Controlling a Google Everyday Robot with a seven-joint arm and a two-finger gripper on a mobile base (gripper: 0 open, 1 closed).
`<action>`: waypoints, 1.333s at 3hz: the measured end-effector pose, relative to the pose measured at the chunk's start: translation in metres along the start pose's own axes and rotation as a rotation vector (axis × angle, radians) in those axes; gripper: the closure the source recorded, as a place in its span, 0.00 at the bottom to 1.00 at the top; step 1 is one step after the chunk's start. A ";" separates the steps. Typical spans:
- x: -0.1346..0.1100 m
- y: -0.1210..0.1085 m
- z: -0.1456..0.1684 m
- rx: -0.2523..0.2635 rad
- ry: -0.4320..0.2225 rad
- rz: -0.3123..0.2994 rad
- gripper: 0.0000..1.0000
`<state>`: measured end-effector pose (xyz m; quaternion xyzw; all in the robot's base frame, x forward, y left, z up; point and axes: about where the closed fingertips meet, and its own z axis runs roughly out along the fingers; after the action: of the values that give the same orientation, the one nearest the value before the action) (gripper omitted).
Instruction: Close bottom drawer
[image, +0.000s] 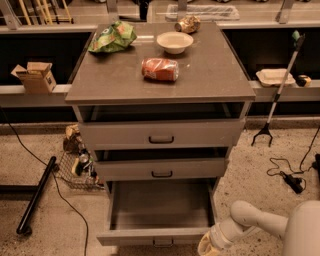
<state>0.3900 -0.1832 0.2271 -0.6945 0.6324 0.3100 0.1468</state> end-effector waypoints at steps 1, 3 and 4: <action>0.030 -0.004 0.023 -0.007 0.022 0.002 1.00; 0.043 -0.019 0.035 0.013 0.042 -0.006 0.82; 0.043 -0.019 0.035 0.013 0.042 -0.006 0.59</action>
Offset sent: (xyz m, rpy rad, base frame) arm 0.0310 -0.0154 -0.0774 -0.0669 -0.0618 0.0009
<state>0.4007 -0.1936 0.1702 -0.7020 0.6351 0.2908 0.1389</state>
